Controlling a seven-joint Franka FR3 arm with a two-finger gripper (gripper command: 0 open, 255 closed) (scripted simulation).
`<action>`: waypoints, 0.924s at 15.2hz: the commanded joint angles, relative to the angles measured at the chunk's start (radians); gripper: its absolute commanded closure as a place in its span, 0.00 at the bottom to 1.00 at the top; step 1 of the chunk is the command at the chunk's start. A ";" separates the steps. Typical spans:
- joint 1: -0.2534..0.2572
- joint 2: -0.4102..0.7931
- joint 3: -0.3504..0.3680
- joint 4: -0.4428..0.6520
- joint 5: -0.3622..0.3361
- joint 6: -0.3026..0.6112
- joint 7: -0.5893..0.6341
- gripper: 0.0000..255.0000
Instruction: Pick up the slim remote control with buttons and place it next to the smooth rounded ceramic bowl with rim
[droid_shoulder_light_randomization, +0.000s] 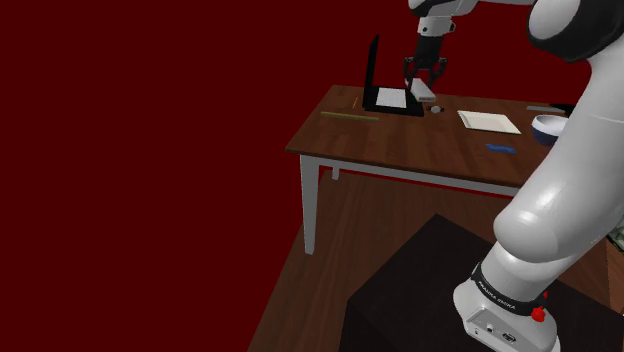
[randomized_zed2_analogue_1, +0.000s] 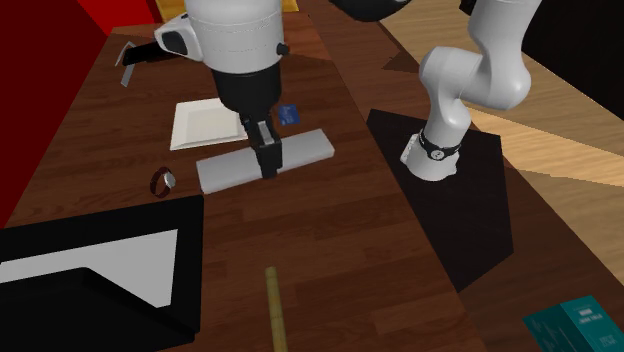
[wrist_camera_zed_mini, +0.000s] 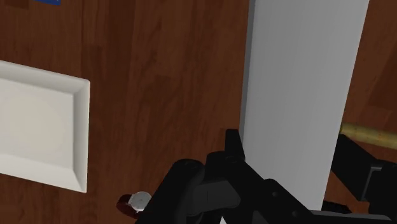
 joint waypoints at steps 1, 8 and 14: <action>-0.010 -0.067 -0.012 -0.084 -0.021 0.020 -0.020 1.00; -0.058 -0.274 -0.054 -0.300 -0.096 0.045 -0.089 1.00; -0.114 -0.429 -0.099 -0.433 -0.165 0.038 -0.161 1.00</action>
